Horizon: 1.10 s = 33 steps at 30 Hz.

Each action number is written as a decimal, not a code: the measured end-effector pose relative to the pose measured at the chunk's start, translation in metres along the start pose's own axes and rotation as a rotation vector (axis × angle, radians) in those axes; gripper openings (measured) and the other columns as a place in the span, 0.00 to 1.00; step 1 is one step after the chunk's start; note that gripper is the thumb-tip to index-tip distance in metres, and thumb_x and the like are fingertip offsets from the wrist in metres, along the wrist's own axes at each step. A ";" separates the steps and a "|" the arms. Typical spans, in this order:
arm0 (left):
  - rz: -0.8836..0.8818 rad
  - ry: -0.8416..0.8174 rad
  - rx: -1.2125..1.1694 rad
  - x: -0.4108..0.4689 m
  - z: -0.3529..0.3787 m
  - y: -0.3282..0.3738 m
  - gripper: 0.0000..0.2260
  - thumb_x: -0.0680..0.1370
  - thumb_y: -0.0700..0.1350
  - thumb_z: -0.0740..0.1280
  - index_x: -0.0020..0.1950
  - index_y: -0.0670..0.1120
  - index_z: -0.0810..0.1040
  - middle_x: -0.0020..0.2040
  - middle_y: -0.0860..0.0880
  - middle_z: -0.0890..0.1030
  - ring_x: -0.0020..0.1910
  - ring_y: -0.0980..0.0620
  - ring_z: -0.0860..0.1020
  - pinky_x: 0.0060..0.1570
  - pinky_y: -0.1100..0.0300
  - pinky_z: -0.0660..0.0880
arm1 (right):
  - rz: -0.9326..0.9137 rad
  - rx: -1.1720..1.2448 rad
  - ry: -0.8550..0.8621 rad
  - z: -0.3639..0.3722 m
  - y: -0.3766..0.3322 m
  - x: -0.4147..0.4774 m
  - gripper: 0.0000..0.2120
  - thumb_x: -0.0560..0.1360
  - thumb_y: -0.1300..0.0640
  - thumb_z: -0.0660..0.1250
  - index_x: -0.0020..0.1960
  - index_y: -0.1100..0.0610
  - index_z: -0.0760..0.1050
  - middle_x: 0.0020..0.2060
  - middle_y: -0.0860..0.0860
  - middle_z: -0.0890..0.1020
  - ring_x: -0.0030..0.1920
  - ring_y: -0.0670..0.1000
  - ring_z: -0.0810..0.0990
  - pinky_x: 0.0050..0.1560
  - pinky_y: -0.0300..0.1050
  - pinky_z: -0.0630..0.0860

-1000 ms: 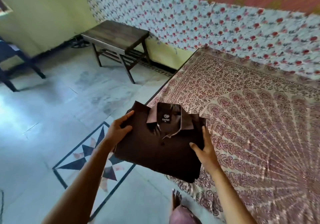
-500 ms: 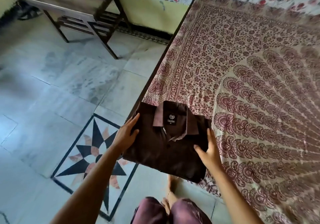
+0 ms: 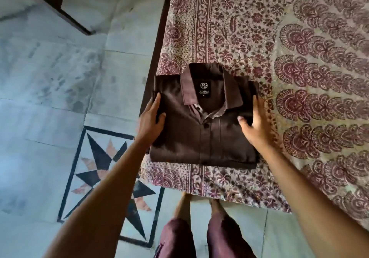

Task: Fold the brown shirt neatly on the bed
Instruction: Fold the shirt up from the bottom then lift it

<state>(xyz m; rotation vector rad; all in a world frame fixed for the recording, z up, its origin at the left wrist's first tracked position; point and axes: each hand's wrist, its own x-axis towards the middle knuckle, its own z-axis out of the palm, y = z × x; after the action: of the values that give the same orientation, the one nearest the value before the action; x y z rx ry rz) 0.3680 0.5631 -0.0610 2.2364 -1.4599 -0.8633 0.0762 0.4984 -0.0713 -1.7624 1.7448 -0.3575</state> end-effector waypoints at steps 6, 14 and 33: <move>-0.073 0.124 0.209 -0.006 0.014 0.005 0.25 0.79 0.49 0.57 0.76 0.55 0.53 0.75 0.49 0.59 0.57 0.39 0.76 0.45 0.50 0.74 | 0.022 -0.174 0.225 0.026 -0.006 -0.020 0.29 0.77 0.54 0.62 0.73 0.63 0.57 0.72 0.60 0.63 0.57 0.63 0.77 0.41 0.51 0.78; -0.286 0.168 -0.019 -0.083 0.020 0.001 0.25 0.79 0.52 0.60 0.74 0.52 0.58 0.67 0.43 0.70 0.59 0.38 0.75 0.52 0.43 0.72 | 0.355 -0.170 0.285 0.043 -0.007 -0.116 0.28 0.79 0.44 0.52 0.64 0.67 0.68 0.55 0.65 0.78 0.46 0.63 0.81 0.32 0.46 0.74; 0.010 0.078 0.286 -0.047 0.055 0.019 0.29 0.77 0.57 0.44 0.77 0.48 0.52 0.77 0.47 0.52 0.76 0.49 0.50 0.73 0.50 0.44 | 0.032 -0.394 0.179 0.057 -0.005 -0.090 0.28 0.78 0.47 0.49 0.74 0.61 0.57 0.74 0.58 0.59 0.74 0.56 0.57 0.73 0.56 0.54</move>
<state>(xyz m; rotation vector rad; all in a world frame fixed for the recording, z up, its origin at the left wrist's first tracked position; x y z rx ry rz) 0.3046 0.6007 -0.0775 2.4312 -1.6441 -0.5866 0.1060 0.5983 -0.0908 -2.0209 2.0793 -0.1684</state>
